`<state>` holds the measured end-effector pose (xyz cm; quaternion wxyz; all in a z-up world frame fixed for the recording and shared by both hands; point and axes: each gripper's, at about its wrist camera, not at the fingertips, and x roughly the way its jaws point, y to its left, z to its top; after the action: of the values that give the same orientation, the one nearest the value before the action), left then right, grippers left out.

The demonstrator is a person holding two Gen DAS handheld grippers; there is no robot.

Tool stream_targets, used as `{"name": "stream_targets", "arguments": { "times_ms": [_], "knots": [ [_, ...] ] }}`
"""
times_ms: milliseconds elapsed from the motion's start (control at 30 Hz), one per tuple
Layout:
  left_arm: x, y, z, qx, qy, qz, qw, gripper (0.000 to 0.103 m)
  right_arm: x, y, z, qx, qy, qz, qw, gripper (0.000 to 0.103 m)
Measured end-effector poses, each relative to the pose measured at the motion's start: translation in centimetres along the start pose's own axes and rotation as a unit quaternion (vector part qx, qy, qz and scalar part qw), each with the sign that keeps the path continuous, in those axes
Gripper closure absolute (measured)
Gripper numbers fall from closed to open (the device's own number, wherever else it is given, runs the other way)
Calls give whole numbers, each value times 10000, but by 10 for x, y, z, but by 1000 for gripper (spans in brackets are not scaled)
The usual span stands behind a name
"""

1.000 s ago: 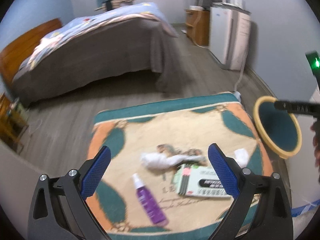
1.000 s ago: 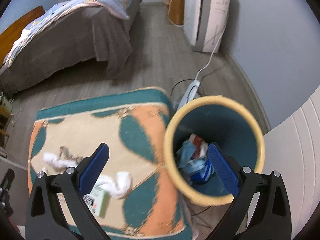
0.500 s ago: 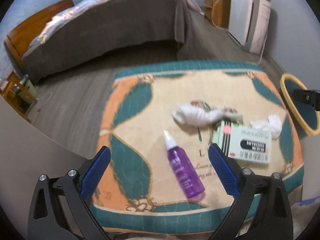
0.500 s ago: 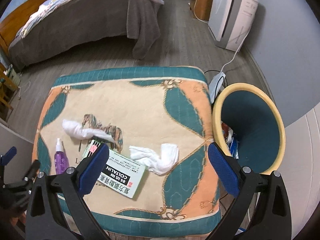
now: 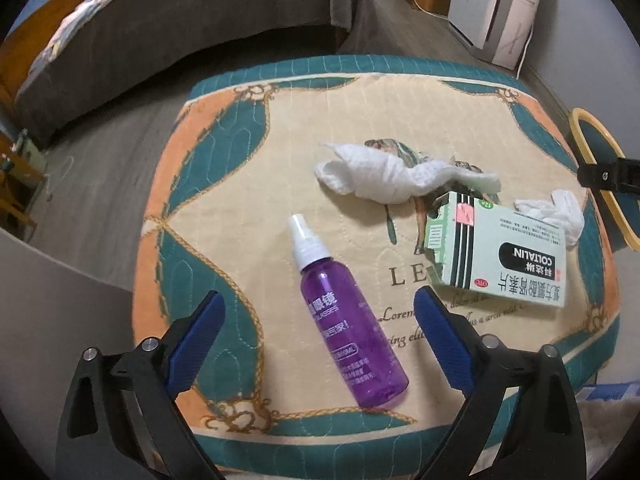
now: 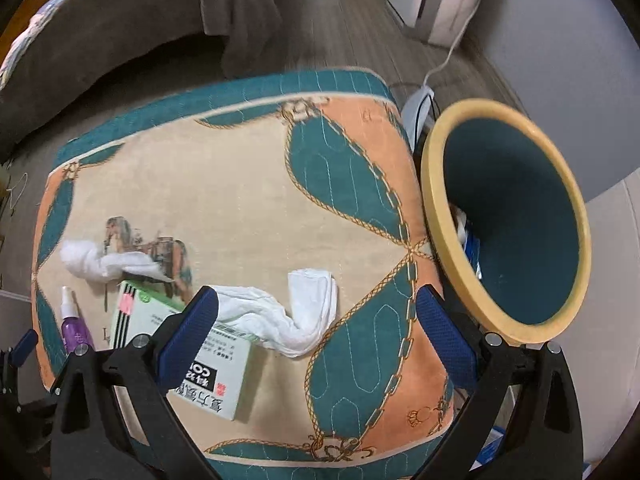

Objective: Collect trash
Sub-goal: 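Move both grippers back over the rug toward the spray bottle and tissue, then grasp the purple spray bottle with the left gripper while the right grasps a white tissue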

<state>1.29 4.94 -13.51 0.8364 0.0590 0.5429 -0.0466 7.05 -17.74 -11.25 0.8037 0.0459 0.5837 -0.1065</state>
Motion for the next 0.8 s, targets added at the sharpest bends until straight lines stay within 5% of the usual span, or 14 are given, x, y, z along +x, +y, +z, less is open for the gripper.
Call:
{"name": "stream_targets", "arguments": {
  "times_ms": [100,333,533,800],
  "knots": [
    [6,0,-1,-107,60,-129,9998,17,11,2,1,36,201,-9,9998,13],
    [22,-6,-4,-56,356,-318,9988,53,34,13,-2,-301,628,-142,9975,58],
    [26,-9,-4,51,392,-291,9988,62,39,23,-5,-599,737,-59,9955,96],
    [4,-15,10,137,-106,-302,9994,67,6,8,8,-335,241,170,9990,97]
  ]
}}
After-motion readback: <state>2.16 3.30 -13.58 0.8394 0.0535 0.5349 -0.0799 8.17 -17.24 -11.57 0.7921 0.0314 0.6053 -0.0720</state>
